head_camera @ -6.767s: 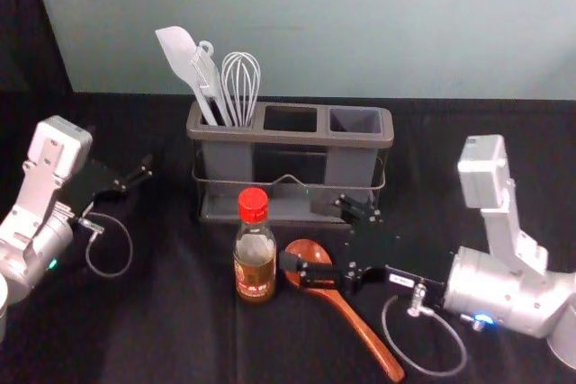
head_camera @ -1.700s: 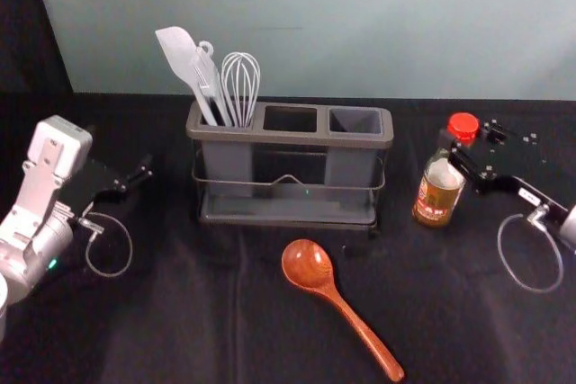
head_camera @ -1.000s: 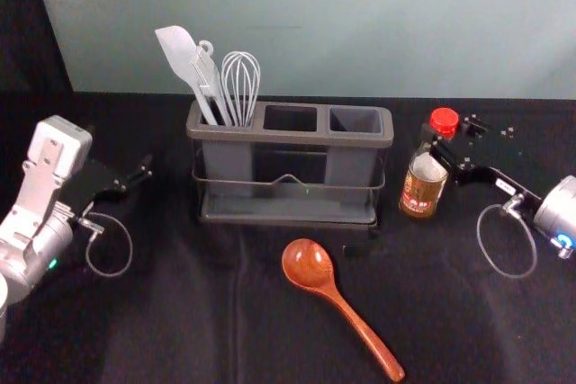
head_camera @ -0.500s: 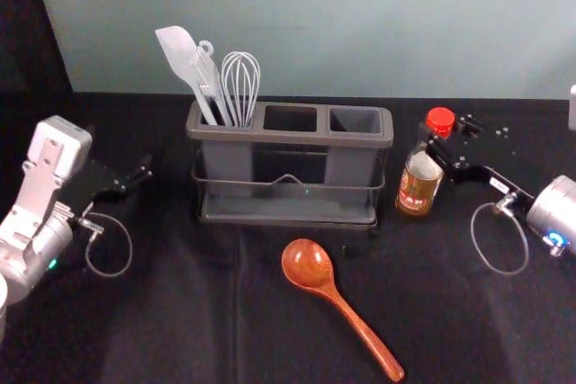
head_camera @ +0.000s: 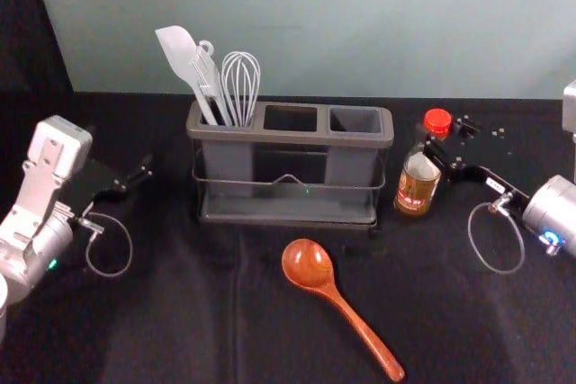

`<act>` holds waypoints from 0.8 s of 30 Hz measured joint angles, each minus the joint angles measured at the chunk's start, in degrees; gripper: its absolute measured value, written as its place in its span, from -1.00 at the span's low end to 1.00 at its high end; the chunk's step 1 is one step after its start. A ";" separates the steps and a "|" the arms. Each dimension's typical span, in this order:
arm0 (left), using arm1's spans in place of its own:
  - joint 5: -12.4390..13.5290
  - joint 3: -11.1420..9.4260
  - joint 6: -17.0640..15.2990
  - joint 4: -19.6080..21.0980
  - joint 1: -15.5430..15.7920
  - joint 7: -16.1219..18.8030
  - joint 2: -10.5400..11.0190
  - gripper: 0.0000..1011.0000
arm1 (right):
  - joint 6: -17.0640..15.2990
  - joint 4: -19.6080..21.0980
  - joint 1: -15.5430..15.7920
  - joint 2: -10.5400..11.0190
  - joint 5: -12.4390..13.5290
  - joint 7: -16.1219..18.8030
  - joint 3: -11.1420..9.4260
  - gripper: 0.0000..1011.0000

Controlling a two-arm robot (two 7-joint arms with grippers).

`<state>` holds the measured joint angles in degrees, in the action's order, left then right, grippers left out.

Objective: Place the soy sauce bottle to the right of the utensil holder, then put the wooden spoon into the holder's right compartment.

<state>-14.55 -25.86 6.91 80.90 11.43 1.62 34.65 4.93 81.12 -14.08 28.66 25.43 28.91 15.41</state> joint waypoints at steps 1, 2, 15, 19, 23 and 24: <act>0.00 0.00 0.00 0.00 0.00 0.00 0.00 0.99 | 0.04 -0.10 -0.06 -0.04 -0.03 0.02 0.01 -0.23; 0.00 0.00 0.00 0.00 0.00 0.00 0.00 0.99 | 0.08 -0.25 -0.16 -0.10 -0.10 0.03 0.02 -0.23; 0.00 0.00 0.00 0.00 0.00 0.00 0.00 0.99 | 0.09 -0.30 -0.23 -0.14 -0.20 0.00 0.04 -0.19; 0.00 0.00 0.00 0.00 0.01 0.00 0.00 0.99 | 0.08 -0.28 -0.22 -0.13 -0.17 -0.01 0.02 0.03; 0.00 0.00 0.00 0.00 0.00 0.00 0.00 0.99 | 0.08 -0.26 -0.20 -0.12 -0.14 -0.02 0.00 0.27; 0.00 0.00 0.00 0.00 0.00 0.00 0.00 0.99 | 0.07 -0.25 -0.19 -0.11 -0.13 -0.01 -0.01 0.33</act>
<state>-14.55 -25.86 6.91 80.90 11.43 1.62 34.65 5.00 80.87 -14.27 28.55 25.29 28.90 15.40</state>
